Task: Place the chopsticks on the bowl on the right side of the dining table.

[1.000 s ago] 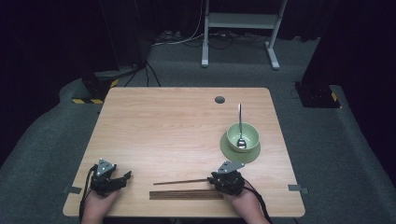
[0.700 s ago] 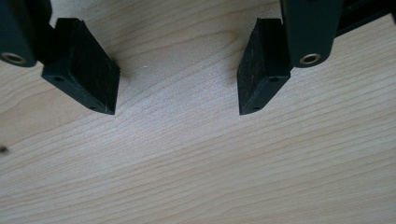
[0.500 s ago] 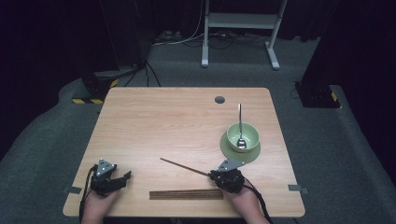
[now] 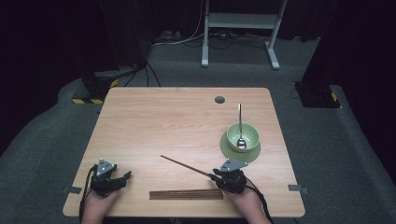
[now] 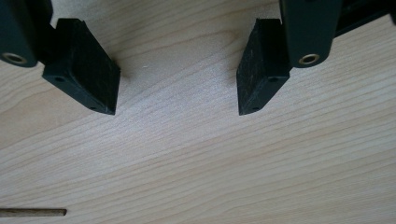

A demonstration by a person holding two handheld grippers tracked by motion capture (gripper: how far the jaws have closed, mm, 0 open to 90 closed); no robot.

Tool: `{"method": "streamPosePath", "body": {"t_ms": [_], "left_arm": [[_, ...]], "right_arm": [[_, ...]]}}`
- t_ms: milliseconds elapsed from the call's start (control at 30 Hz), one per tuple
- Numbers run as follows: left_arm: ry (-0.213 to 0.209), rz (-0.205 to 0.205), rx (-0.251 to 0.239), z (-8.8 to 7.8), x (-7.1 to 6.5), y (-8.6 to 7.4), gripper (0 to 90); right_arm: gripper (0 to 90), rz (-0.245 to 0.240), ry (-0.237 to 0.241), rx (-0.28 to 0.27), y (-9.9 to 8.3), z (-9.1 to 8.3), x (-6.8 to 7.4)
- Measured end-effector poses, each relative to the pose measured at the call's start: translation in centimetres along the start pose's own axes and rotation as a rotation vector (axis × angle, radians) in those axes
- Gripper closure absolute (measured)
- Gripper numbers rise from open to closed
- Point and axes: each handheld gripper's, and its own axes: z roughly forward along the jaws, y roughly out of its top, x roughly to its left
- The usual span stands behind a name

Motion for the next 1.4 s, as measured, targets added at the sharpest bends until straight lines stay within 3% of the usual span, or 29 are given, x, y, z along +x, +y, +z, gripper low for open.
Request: {"method": "streamPosePath", "body": {"t_ms": [500, 633, 833, 1033, 1400], "left_arm": [[0.005, -0.007, 0.000, 0.0, 0.0, 0.0, 31.1], [0.007, -0.006, 0.000, 0.0, -0.1, 0.0, 31.1], [0.012, -0.009, 0.001, 0.0, -0.2, 0.1, 31.8], [-0.006, 0.004, 0.006, 0.1, -0.1, 0.2, 28.8], [0.034, -0.010, 0.027, 1.4, 0.7, 1.2, 15.3]], "right_arm": [[63.3, -0.015, 0.013, 0.023, -1.1, 0.0, -0.3], [71.8, -0.041, -0.014, 0.027, -0.9, 0.1, -0.2], [80.0, -0.043, -0.008, 0.022, -0.6, 0.6, -0.4], [82.9, -0.084, 0.003, 0.022, -0.2, 1.0, -0.3], [83.3, -0.108, 0.004, 0.019, -0.1, 1.1, 0.1]]}}
